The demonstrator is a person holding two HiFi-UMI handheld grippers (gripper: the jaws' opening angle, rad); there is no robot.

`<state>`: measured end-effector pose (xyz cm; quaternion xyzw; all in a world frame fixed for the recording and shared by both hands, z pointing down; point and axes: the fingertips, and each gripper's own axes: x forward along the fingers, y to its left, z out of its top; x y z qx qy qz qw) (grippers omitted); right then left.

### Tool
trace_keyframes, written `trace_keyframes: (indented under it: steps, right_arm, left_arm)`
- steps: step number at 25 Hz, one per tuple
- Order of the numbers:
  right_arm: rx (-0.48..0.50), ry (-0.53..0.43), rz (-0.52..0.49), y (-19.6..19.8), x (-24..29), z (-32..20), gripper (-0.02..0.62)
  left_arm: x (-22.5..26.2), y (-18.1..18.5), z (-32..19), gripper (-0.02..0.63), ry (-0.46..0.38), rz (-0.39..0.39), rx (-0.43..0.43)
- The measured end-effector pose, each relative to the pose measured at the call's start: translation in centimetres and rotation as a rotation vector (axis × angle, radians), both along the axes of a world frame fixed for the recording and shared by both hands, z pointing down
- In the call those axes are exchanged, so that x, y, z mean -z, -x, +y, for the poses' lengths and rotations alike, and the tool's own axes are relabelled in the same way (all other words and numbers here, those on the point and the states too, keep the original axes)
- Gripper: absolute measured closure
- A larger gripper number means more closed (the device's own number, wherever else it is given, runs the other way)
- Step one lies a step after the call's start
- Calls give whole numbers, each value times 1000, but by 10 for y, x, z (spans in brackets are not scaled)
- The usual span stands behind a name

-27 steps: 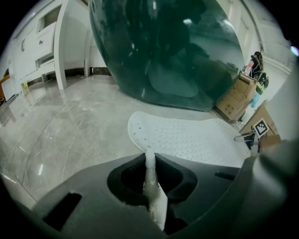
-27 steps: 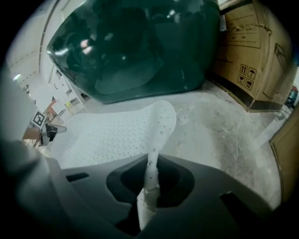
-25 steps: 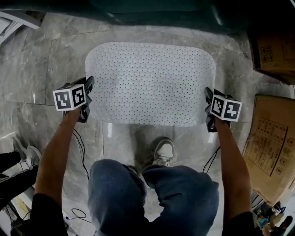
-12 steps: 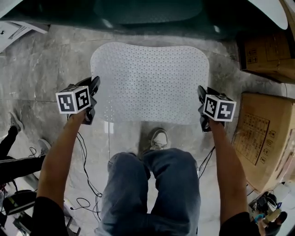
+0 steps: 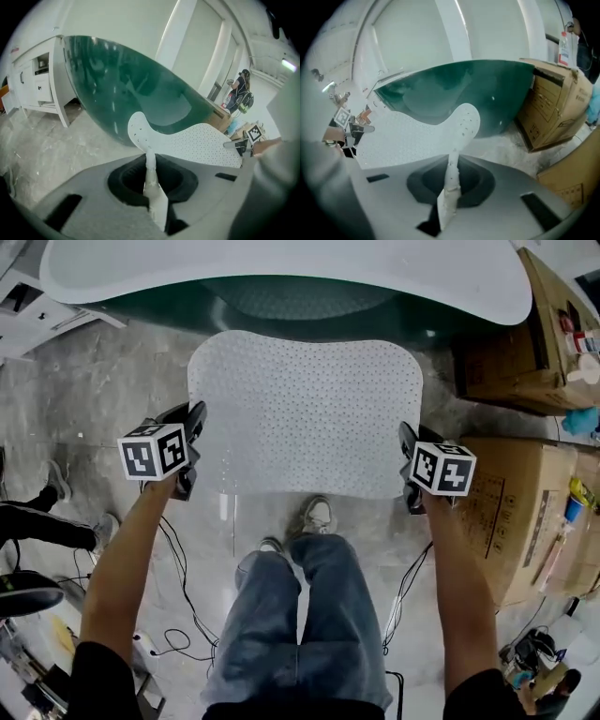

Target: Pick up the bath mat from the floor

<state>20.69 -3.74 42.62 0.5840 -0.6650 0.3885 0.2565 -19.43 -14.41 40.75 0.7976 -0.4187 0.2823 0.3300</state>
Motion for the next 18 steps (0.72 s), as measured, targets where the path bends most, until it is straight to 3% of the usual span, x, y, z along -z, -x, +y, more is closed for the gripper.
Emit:
trace_keyframes:
  steps: [18]
  right_arm:
    - [-10, -101, -6, -7, 231, -8, 571]
  left_arm:
    - [225, 1, 10, 561, -63, 27, 89]
